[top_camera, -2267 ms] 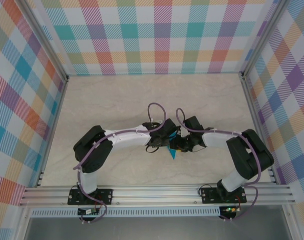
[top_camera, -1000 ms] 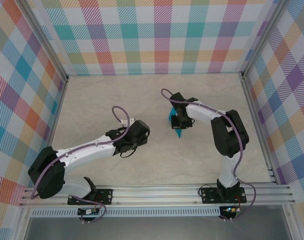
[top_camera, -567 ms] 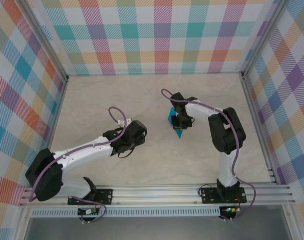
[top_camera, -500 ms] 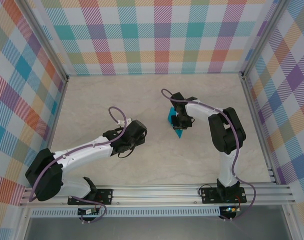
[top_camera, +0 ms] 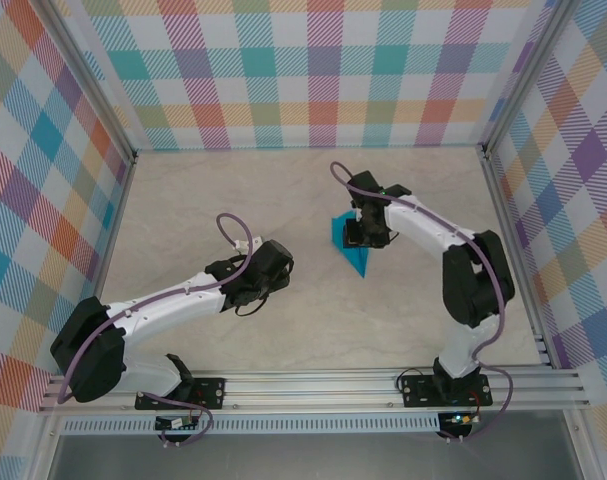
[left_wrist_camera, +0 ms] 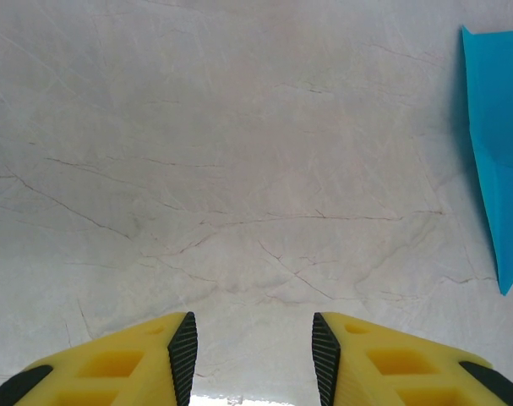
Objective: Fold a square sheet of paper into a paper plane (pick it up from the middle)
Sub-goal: Move a paper plane to the center of the table, then reset both arms
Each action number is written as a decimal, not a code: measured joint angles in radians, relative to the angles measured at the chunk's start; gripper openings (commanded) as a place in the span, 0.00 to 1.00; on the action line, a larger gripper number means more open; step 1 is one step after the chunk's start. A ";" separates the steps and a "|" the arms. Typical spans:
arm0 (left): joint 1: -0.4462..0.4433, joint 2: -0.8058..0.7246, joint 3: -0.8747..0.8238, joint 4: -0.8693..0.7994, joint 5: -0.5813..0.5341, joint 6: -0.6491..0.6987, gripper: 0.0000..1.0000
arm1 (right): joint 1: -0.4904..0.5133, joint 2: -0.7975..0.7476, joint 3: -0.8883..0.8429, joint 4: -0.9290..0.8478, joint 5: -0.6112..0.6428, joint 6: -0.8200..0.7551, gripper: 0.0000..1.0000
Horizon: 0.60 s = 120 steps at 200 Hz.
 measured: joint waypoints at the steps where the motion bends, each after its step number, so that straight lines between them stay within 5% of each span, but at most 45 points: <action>1: 0.000 0.000 0.000 0.000 0.000 0.000 0.44 | 0.000 -0.004 0.000 0.000 0.001 0.000 0.51; 31: 0.000 -0.010 -0.001 0.000 -0.013 0.005 0.46 | 0.000 -0.165 -0.006 -0.005 0.033 -0.002 0.52; 59: 0.000 -0.035 -0.004 -0.001 -0.031 0.019 0.53 | 0.000 -0.373 -0.101 0.048 0.106 -0.026 0.63; 92: 0.000 -0.084 -0.020 -0.011 -0.089 0.045 0.86 | -0.003 -0.619 -0.265 0.142 0.273 -0.069 0.86; 102: 0.001 -0.101 -0.027 -0.025 -0.121 0.069 0.95 | -0.012 -0.665 -0.316 0.179 0.339 -0.072 1.00; 120: 0.006 -0.130 -0.034 -0.056 -0.187 0.100 1.00 | -0.057 -0.704 -0.428 0.256 0.467 -0.086 1.00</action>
